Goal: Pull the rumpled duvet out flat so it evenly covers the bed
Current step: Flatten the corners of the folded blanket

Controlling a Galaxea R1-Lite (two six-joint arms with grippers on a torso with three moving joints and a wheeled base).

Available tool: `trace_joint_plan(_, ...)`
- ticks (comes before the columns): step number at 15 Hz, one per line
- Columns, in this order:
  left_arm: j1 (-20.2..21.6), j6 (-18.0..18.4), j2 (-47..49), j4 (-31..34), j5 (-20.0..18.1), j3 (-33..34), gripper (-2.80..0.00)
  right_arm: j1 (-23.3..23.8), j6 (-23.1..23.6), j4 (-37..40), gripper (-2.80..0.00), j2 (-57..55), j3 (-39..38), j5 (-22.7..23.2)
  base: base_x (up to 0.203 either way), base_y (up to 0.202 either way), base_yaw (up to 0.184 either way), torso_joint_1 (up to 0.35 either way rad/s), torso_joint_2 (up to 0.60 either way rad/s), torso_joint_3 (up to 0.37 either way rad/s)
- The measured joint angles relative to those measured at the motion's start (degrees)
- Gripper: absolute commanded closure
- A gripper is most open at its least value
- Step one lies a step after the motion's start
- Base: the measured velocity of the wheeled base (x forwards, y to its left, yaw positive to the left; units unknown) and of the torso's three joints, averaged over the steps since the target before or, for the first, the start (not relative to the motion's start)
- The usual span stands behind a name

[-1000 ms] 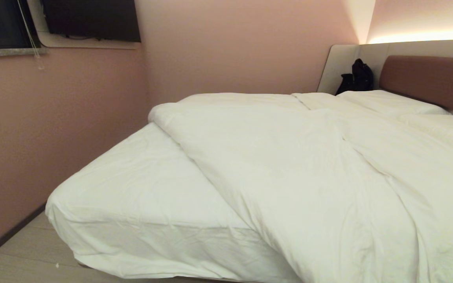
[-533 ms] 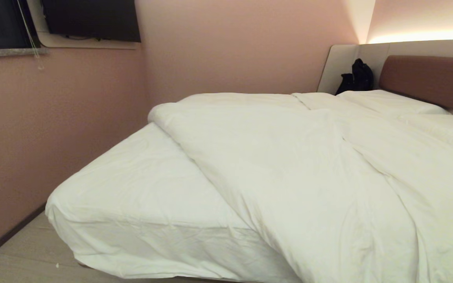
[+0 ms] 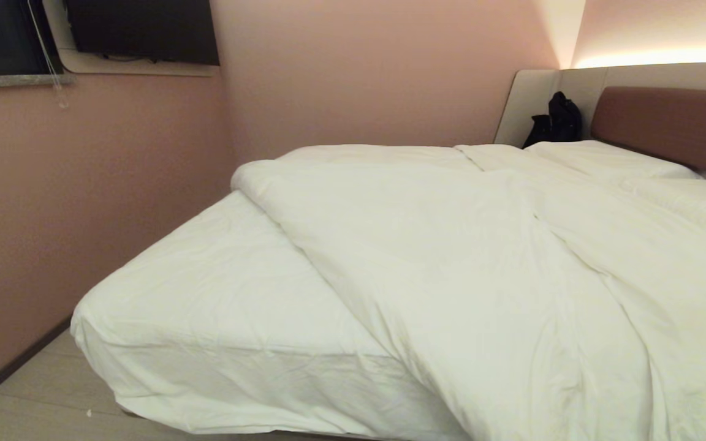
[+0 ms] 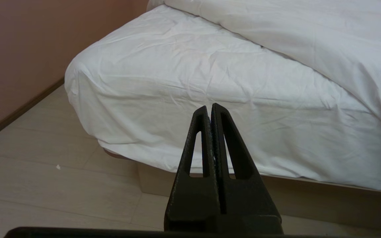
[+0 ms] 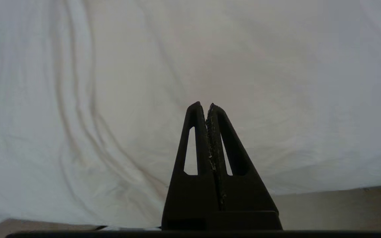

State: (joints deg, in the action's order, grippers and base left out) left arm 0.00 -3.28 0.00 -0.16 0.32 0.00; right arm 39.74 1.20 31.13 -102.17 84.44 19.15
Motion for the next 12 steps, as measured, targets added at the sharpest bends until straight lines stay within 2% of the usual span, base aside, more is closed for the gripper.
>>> trace_joint_plan(7,0.0,0.0,0.0,0.0,0.0,0.0,0.0,-15.5,-9.3,-3.1,0.0,-3.5,-0.5,1.0,0.0,0.0,0.0,0.0,0.0,0.0)
trace_joint_plan(11,0.0,0.0,0.0,0.0,0.0,0.0,0.0,-19.0,-11.2,-8.6,0.0,-8.5,0.0,0.8,0.0,0.0,0.0,0.0,0.0,0.0)
trace_joint_plan(12,0.0,0.0,0.0,0.0,0.0,0.0,0.0,-19.2,-11.2,-10.1,-2.8,-9.8,0.0,0.7,0.0,0.0,0.0,0.0,0.0,0.0)
